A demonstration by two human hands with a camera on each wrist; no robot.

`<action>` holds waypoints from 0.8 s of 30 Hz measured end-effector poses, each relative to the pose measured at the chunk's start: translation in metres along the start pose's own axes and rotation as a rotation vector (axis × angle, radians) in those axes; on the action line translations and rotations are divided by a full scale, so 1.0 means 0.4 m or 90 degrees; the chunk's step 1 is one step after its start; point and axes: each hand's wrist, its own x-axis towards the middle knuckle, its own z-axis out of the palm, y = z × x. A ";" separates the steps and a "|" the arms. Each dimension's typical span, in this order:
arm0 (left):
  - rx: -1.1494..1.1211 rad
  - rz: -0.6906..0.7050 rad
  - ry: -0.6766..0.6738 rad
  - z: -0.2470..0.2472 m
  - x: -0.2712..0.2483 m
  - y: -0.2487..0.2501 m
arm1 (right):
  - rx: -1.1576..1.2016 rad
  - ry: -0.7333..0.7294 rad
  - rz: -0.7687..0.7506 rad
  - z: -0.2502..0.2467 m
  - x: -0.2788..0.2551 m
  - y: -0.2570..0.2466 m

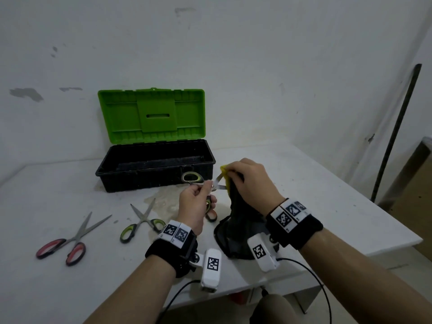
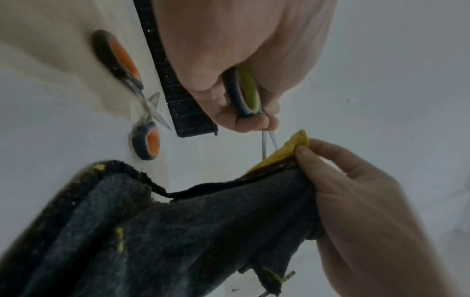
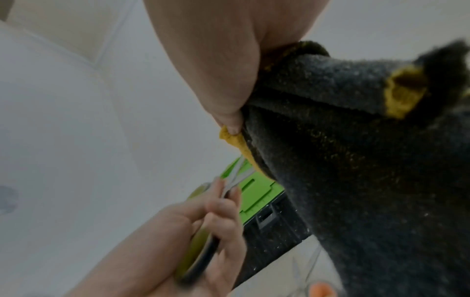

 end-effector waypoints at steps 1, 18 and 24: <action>-0.005 0.006 0.000 0.001 0.001 0.002 | 0.005 -0.030 -0.022 0.009 -0.010 -0.015; -0.001 0.015 -0.021 0.000 0.010 -0.002 | 0.013 -0.060 -0.019 0.031 -0.023 -0.019; 0.014 0.003 -0.041 0.002 0.013 -0.005 | -0.017 -0.006 0.033 0.030 0.009 0.027</action>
